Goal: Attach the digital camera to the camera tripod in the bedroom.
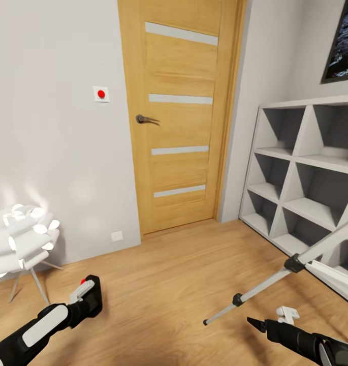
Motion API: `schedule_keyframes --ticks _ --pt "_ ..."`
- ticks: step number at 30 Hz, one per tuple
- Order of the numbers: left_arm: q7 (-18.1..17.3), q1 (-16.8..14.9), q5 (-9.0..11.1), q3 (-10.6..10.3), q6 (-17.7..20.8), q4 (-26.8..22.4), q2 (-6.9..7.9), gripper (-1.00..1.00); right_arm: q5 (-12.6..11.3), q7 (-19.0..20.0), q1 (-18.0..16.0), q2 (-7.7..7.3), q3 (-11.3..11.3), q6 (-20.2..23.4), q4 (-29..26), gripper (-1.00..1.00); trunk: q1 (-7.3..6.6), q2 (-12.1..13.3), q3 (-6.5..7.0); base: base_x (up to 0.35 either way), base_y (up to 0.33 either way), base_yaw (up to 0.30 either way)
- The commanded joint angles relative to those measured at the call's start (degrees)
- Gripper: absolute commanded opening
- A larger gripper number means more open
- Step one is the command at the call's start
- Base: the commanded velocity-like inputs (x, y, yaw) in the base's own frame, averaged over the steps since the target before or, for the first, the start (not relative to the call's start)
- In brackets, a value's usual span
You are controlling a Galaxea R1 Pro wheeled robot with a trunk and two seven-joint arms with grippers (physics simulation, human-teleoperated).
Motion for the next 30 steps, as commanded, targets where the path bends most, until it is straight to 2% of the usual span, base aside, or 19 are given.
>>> schedule_keyframes --ticks 1,6,11,17,20,24,30 --pt "-0.7 -0.1 0.3 -0.2 0.0 0.4 -0.01 -1.0 0.1 -0.1 0.0 0.03 0.0 0.4 0.1 1.0 -0.04 0.0 0.17 0.0 0.0 0.0" --pt "-4.9 -0.1 0.3 -0.2 0.0 2.8 -0.59 -1.0 0.3 -1.4 0.0 0.09 0.3 0.3 0.9 1.0 -0.17 0.1 1.27 0.0 0.0 0.0" --pt "-5.2 -0.1 0.3 -0.2 0.0 3.1 -0.68 -1.0 0.3 -1.6 0.0 0.1 0.3 -0.3 1.6 1.0 -0.29 0.1 2.38 0.0 0.0 0.0" --pt "-5.4 -0.1 0.3 -0.2 0.0 4.5 -0.97 -1.0 0.2 -3.1 0.0 0.13 0.4 -1.3 2.5 1.0 -1.61 2.5 3.46 0.0 0.0 0.0" --pt "-5.5 -0.1 0.3 -0.2 0.0 6.7 -1.94 -1.0 0.0 -4.4 0.0 0.14 0.4 -1.5 2.8 1.0 -2.27 3.7 4.0 0.0 0.0 0.0" --pt "-5.5 -0.1 -0.2 -0.2 -0.1 11.5 -4.29 -1.0 -0.1 -7.5 0.0 0.09 -0.2 -2.5 4.7 1.0 -3.15 5.3 4.72 0.0 0.0 0.0" --pt "-5.6 -0.1 -0.3 -0.2 -0.1 12.7 -4.69 -1.0 0.0 -11.3 0.0 -0.25 -0.5 -5.3 5.2 1.0 -4.47 7.7 5.79 0.0 0.0 0.0"
